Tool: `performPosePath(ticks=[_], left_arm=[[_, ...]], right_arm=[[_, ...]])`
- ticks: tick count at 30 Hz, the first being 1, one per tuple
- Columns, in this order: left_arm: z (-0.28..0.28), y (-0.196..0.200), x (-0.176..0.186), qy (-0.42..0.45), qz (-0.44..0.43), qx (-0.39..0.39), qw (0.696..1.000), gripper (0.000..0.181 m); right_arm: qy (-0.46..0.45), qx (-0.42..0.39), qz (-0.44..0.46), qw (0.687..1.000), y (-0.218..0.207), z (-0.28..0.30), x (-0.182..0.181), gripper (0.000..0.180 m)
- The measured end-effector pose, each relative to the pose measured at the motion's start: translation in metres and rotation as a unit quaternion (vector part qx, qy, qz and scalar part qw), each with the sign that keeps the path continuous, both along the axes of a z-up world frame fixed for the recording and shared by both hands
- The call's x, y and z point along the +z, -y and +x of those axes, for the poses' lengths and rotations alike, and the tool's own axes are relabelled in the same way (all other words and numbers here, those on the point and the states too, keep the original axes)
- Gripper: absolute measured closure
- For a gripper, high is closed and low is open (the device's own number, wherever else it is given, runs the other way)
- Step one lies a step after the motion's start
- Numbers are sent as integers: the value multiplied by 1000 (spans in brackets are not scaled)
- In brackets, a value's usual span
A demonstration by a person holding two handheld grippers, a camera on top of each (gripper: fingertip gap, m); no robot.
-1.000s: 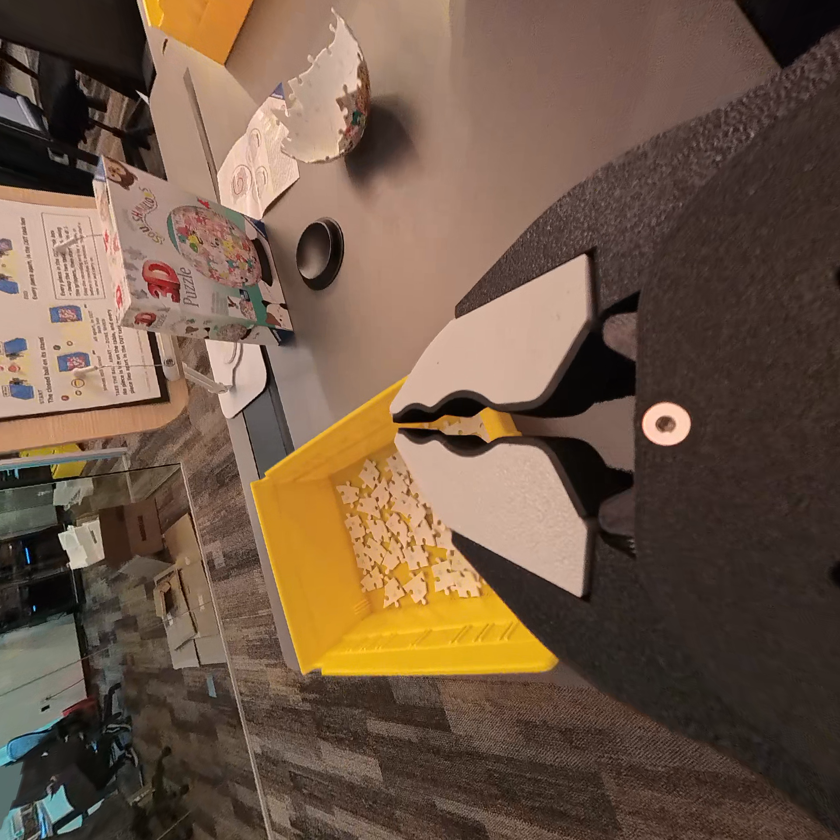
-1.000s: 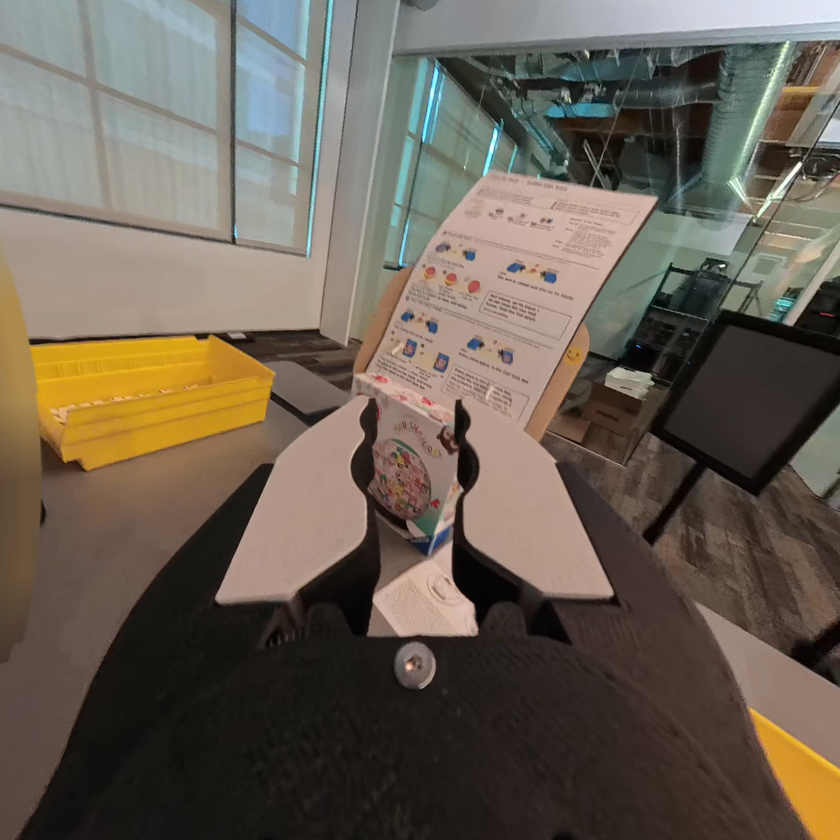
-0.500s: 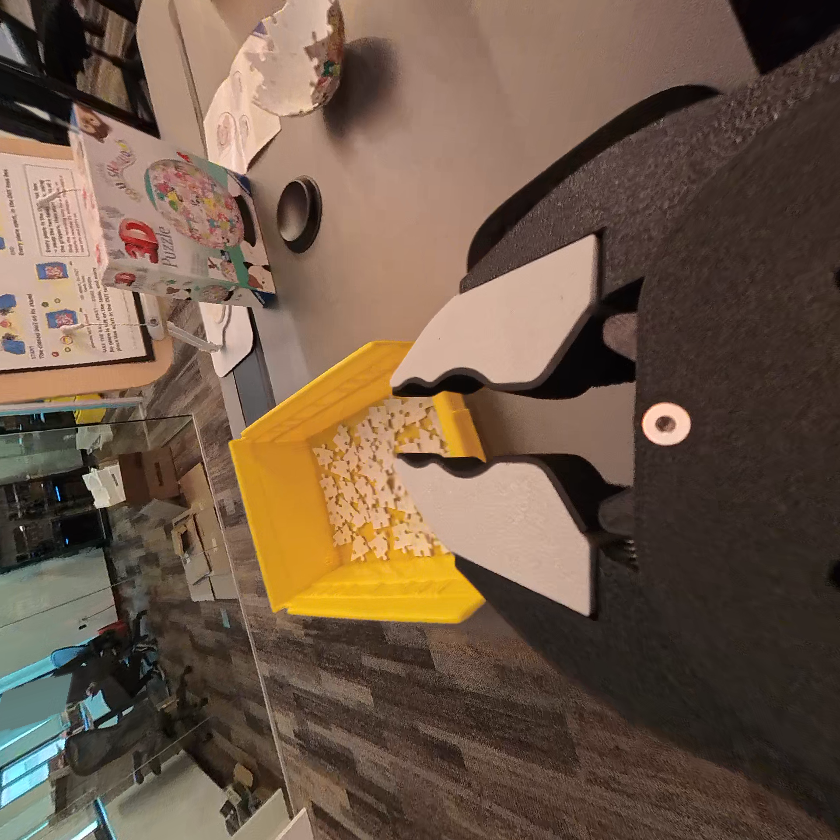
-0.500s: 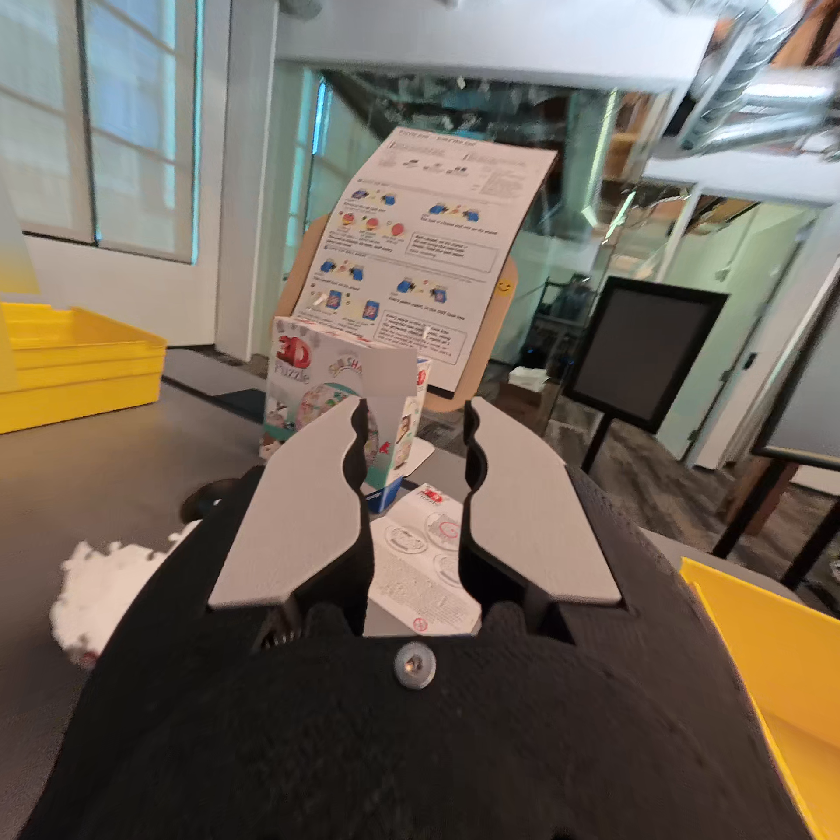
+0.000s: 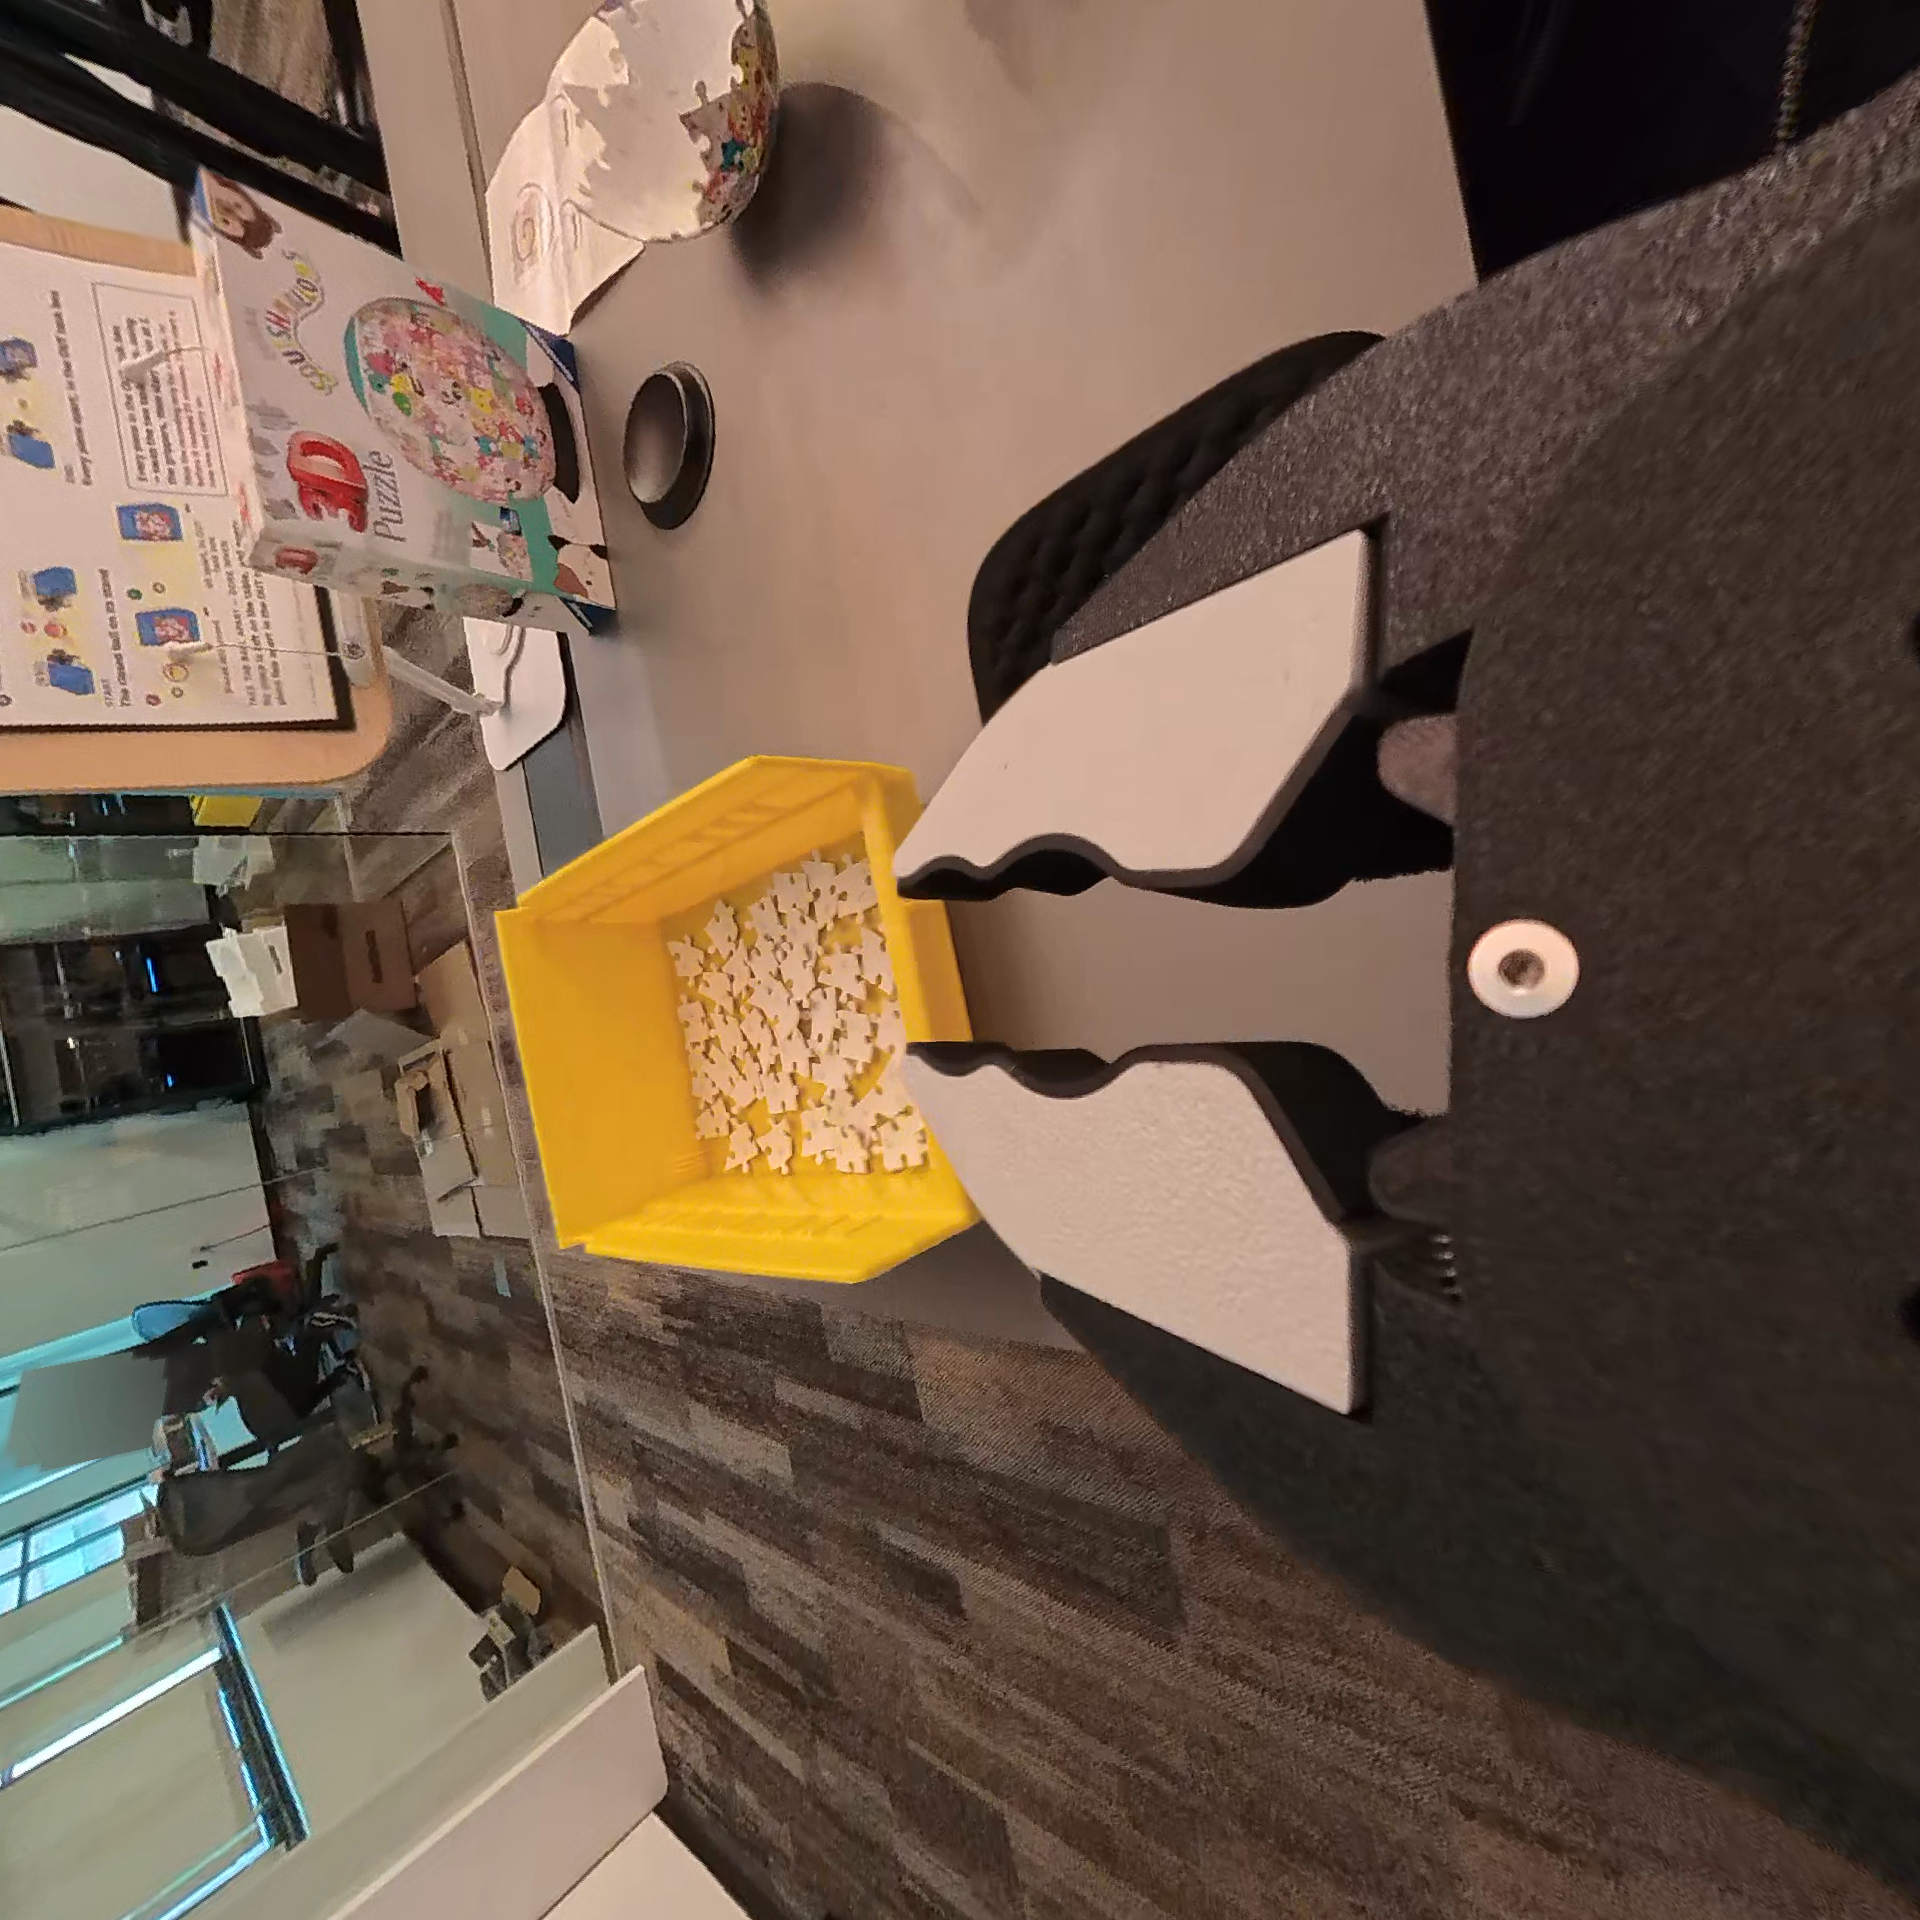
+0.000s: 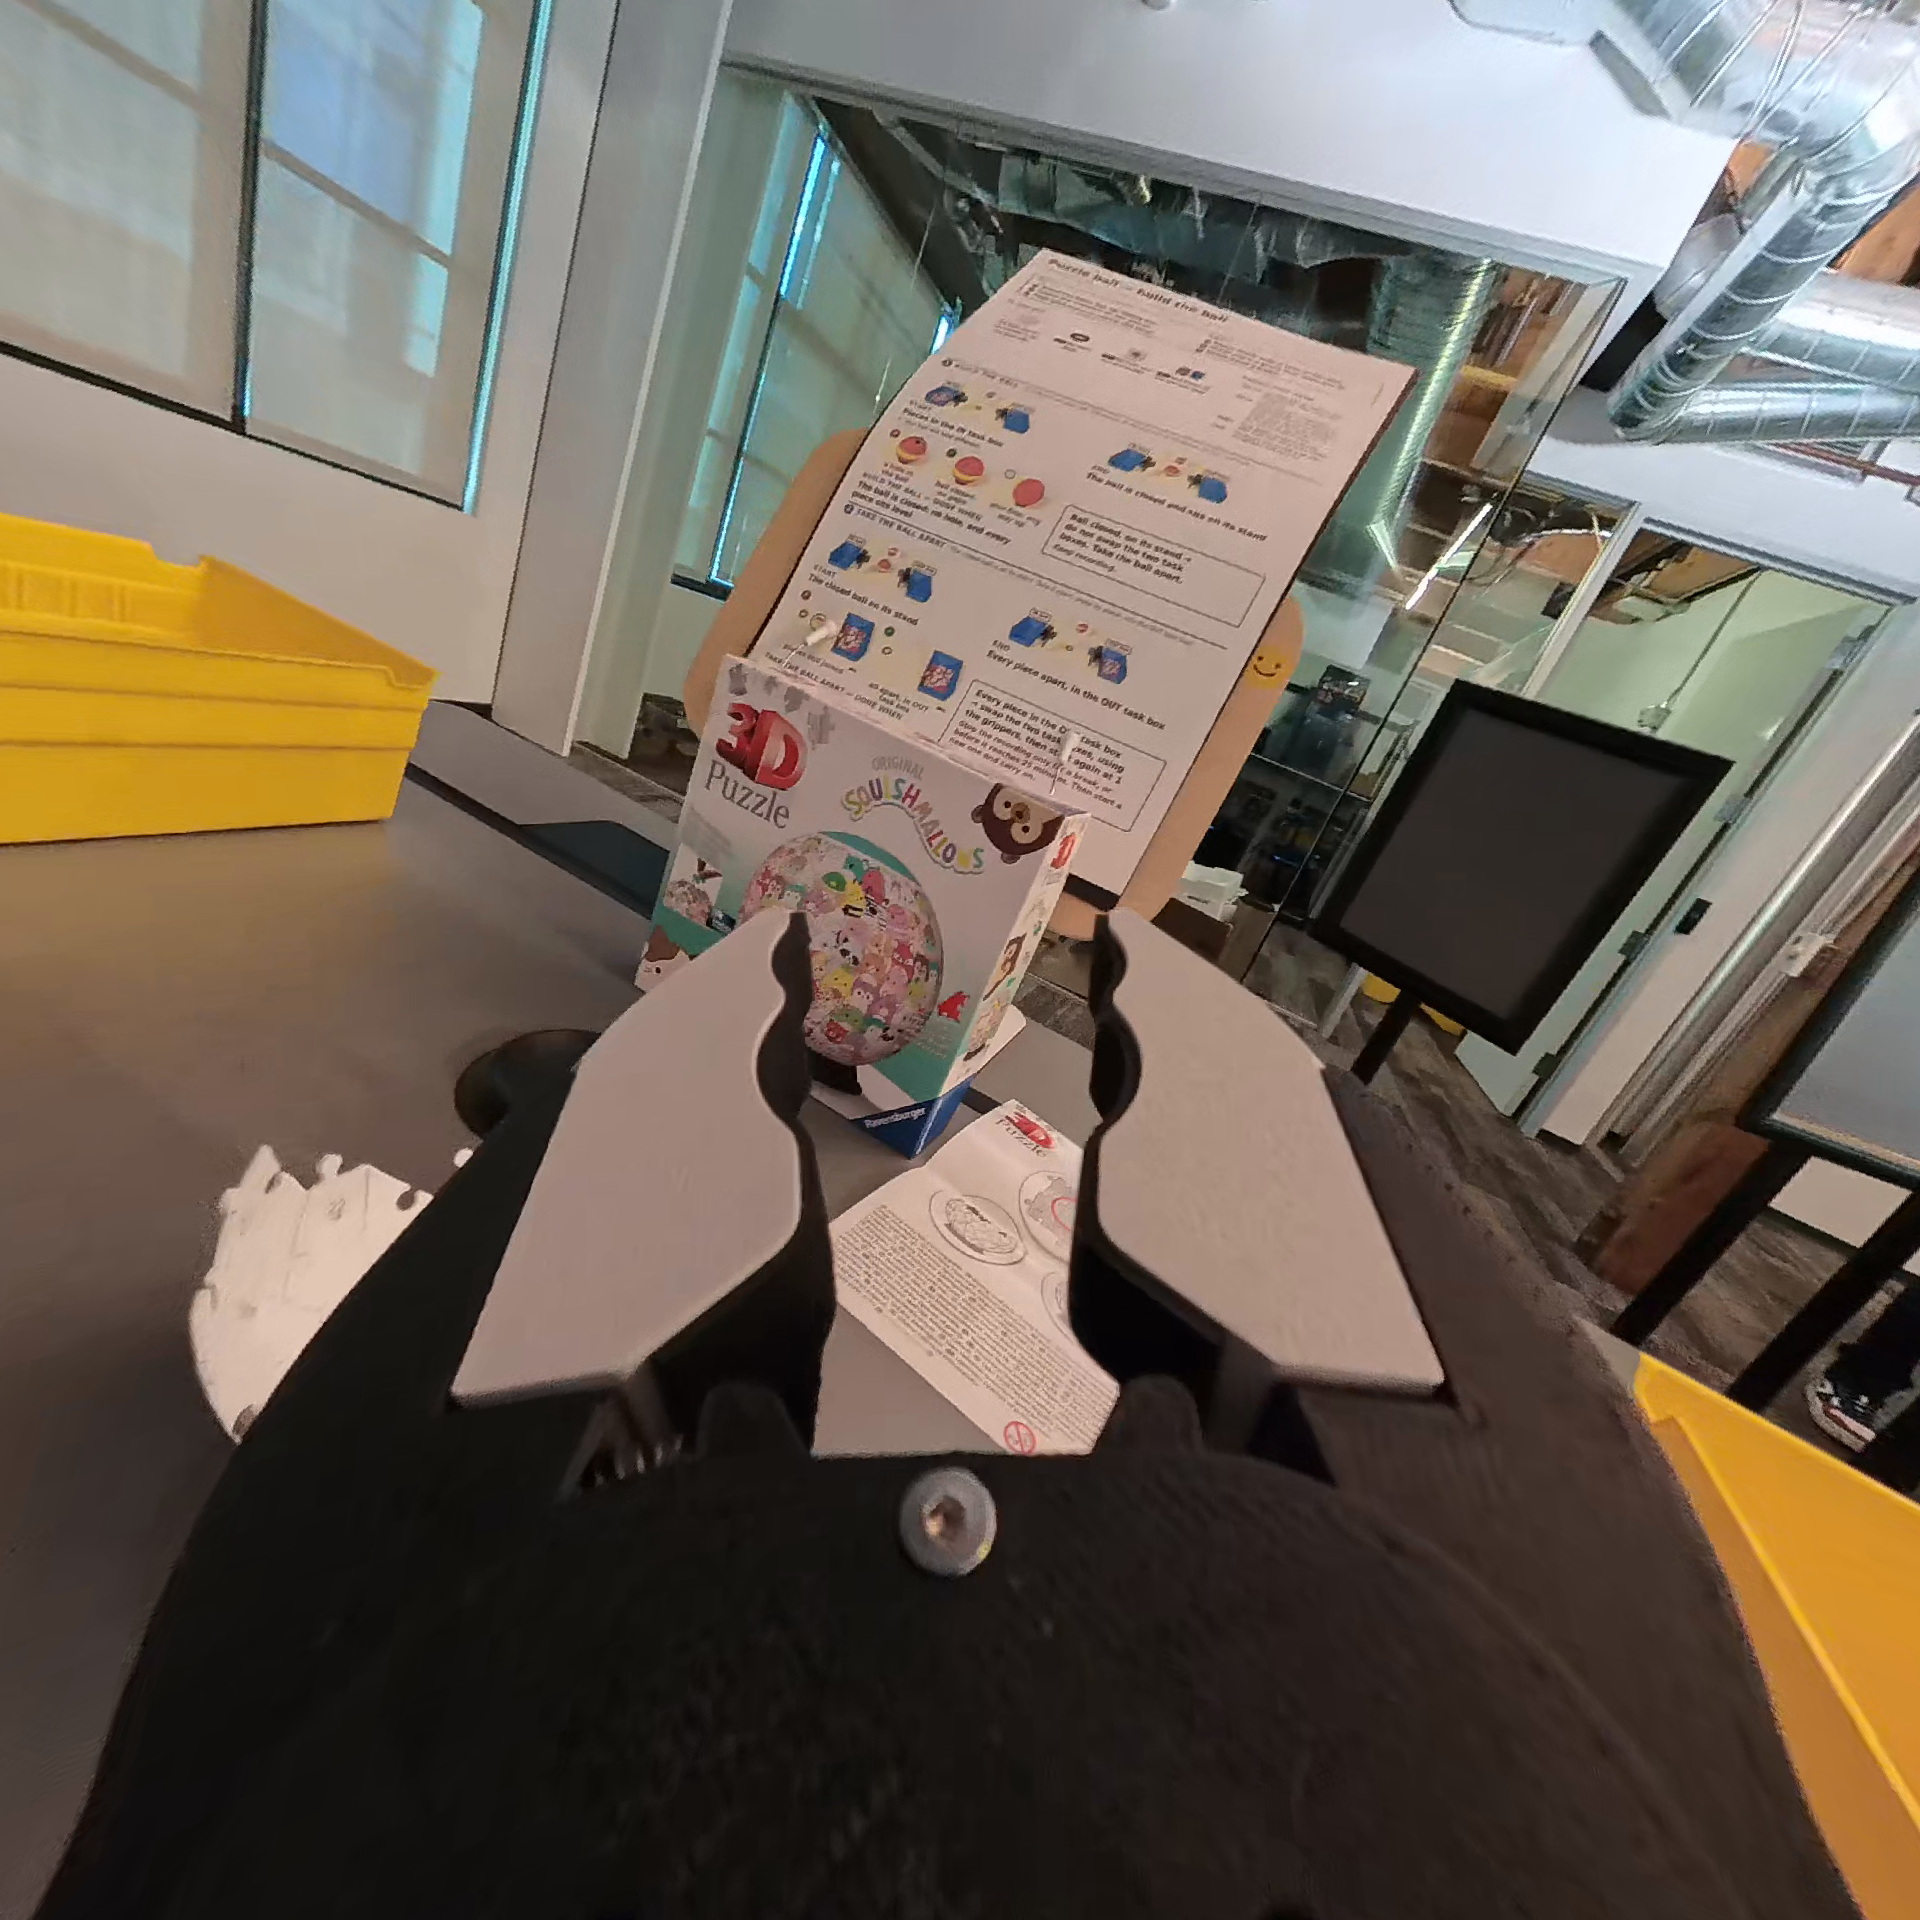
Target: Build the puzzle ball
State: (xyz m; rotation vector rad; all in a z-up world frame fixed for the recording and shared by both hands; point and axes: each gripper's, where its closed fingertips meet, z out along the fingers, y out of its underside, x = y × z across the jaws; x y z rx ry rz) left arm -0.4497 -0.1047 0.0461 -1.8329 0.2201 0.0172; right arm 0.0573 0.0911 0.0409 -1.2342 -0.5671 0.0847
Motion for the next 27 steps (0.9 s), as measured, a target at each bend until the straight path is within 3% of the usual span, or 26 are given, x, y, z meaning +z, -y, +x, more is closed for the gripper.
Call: performPosePath(ticks=[9,13,17,21,27], left_arm=[[7,-52,38,-51,-21,-50,997,154],[1,-108,43,-129,-42,-65,989,154],[-2,-160,74,-173,-86,-110,975,155],[8,-178,84,-170,-101,-169,966,157],[14,-178,54,-85,-63,-191,976,159]], right_arm=[[-41,-4,-41,998,-18,16,8,123],[-66,77,-87,991,-4,-12,36,123],[64,123,-90,986,13,-49,85,122],[115,117,-114,980,11,-52,91,116],[3,121,-119,985,-1,-47,65,117]])
